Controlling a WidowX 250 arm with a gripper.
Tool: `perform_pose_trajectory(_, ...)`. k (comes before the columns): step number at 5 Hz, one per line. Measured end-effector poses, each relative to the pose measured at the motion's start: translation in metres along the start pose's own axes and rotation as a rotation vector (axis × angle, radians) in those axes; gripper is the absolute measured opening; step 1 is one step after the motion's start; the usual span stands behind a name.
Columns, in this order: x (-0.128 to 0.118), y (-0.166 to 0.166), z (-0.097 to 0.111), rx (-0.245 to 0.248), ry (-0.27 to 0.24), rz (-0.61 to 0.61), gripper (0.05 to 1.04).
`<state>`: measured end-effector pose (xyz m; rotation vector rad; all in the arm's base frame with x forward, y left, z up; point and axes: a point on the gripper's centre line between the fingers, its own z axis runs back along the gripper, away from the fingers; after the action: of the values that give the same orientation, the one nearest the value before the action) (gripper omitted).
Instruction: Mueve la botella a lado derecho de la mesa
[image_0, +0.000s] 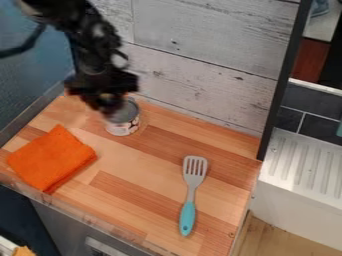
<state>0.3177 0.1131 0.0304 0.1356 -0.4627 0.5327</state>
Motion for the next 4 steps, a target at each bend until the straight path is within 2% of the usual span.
perform_pose_trajectory(1, -0.016, -0.050, 0.003, -0.087, 0.008, -0.106, 0.523)
perform_pose_trajectory(2, -0.042, -0.093, 0.002, -0.161, 0.020, -0.215, 0.522)
perform_pose_trajectory(3, -0.072, -0.136, 0.005, -0.211, 0.029, -0.322, 0.523)
perform_pose_trajectory(4, -0.092, -0.154, 0.001, -0.248, 0.052, -0.368, 0.523)
